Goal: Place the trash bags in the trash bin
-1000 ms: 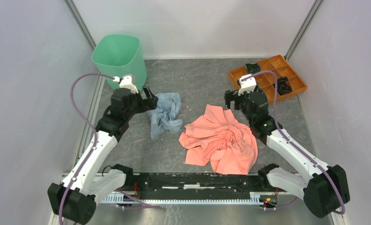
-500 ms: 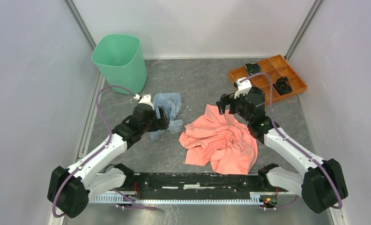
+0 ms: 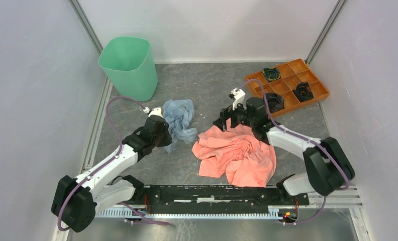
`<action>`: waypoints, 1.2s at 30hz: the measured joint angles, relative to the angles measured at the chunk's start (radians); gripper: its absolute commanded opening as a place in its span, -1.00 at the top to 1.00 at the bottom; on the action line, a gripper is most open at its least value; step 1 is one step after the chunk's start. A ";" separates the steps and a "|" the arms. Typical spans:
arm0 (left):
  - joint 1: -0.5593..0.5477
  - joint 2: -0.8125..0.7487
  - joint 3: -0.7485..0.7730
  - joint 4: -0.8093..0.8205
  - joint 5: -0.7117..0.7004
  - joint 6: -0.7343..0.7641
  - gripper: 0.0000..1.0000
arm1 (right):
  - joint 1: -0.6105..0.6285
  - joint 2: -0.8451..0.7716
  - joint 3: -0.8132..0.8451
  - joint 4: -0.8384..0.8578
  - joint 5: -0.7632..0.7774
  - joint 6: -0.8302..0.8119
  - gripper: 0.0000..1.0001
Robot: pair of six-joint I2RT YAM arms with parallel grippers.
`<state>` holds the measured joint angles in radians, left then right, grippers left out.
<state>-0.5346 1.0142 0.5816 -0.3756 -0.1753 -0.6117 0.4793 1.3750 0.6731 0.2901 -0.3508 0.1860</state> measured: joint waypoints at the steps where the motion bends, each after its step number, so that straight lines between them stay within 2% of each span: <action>1: 0.000 0.000 0.001 -0.010 0.001 0.001 0.74 | 0.010 0.034 0.014 0.018 -0.032 0.002 -0.82; 3: 0.000 0.000 0.008 -0.038 -0.001 0.001 0.76 | 0.027 0.098 0.043 0.065 -0.087 0.013 -0.75; 11: 0.000 0.000 0.043 -0.091 -0.021 0.001 0.79 | 0.076 0.393 0.286 0.252 -0.200 0.051 -0.73; 17: 0.000 0.005 0.043 -0.105 -0.034 0.001 0.67 | 0.106 0.592 0.511 0.317 -0.218 0.031 -0.66; 20: -0.001 0.014 0.044 -0.109 -0.033 0.001 0.61 | 0.115 0.666 0.566 0.340 -0.227 0.029 -0.39; 22: -0.002 0.019 0.044 -0.109 -0.032 0.001 0.57 | 0.118 0.727 0.620 0.341 -0.245 0.035 -0.36; 24: -0.002 0.027 0.044 -0.109 -0.030 0.001 0.50 | 0.121 0.772 0.657 0.341 -0.255 0.042 -0.24; 31: -0.002 0.052 0.031 -0.103 -0.006 -0.040 0.26 | 0.123 0.814 0.668 0.321 -0.267 0.088 0.70; 36: -0.002 0.047 -0.023 -0.087 -0.005 -0.096 0.18 | 0.123 0.779 0.613 0.289 -0.232 0.140 0.94</action>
<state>-0.5365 1.0615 0.5583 -0.4622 -0.1802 -0.7078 0.6022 2.1540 1.2865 0.5793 -0.5831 0.3256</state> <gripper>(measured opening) 0.393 0.084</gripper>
